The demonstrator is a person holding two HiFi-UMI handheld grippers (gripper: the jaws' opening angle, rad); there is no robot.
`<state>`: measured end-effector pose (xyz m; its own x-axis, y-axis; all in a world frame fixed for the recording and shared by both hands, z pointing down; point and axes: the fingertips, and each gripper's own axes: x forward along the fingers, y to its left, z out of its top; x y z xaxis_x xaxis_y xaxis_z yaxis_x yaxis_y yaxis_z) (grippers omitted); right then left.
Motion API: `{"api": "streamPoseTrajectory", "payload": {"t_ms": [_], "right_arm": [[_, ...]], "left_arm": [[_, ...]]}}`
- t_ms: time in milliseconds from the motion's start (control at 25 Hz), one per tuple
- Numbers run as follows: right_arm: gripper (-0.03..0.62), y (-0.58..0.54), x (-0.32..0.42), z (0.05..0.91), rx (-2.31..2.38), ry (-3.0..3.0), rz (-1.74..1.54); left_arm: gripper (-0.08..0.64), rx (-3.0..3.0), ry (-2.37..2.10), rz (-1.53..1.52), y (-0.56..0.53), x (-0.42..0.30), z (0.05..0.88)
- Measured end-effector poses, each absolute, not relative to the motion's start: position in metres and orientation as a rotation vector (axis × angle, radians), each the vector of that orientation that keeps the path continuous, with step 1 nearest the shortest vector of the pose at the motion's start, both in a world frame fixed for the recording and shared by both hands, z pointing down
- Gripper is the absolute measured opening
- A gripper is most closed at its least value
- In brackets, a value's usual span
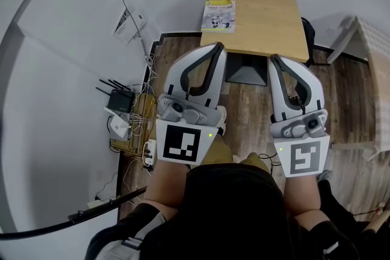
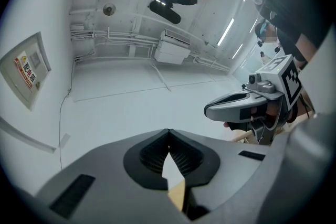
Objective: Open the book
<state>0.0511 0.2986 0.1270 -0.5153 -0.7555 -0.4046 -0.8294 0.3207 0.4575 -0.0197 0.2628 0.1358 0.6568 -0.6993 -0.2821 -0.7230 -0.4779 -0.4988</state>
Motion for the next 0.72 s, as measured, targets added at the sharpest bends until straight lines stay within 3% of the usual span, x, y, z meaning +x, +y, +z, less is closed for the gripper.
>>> {"api": "streamPoseTrajectory", "payload": {"t_ms": [720], "right_arm": [[0.031,0.168,0.059,0.117,-1.626,2.442,0.968]], "left_arm": [[0.011,-2.372,0.978,0.101,0.123,0.0,0.127]]}}
